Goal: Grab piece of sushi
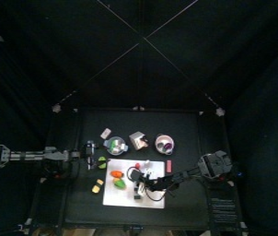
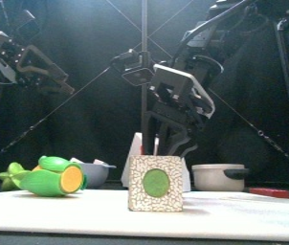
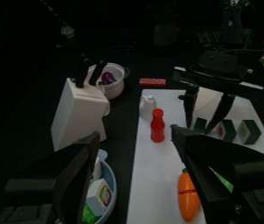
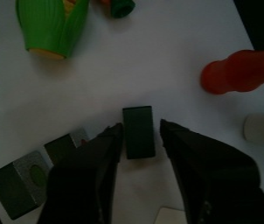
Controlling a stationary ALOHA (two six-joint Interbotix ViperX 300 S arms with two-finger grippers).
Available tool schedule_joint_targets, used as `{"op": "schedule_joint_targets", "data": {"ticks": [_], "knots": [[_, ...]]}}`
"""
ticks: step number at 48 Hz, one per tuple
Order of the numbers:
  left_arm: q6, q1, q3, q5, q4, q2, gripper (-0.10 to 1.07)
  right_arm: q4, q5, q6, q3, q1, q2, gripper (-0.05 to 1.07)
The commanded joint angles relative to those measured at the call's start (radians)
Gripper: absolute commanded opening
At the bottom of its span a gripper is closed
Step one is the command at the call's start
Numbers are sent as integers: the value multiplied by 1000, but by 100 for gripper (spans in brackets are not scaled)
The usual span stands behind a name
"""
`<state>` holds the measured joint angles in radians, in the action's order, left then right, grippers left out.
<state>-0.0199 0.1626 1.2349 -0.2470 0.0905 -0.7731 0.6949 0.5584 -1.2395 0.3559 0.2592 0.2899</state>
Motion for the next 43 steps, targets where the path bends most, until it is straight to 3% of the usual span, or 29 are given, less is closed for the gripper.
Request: {"op": "schedule_joint_targets", "data": {"ticks": [1,13,36,43], "knots": [[-2,6,-12,-5,0,3,98,0,8,-2,-20,-3,-23,67],[-2,6,-12,-5,0,3,98,6,37,0,-20,-2,-74,54],[-2,6,-11,-5,-2,3,98,9,66,-9,-20,2,-112,53],[-2,6,-9,-3,-2,3,98,11,117,-12,-9,-3,-161,53]]}}
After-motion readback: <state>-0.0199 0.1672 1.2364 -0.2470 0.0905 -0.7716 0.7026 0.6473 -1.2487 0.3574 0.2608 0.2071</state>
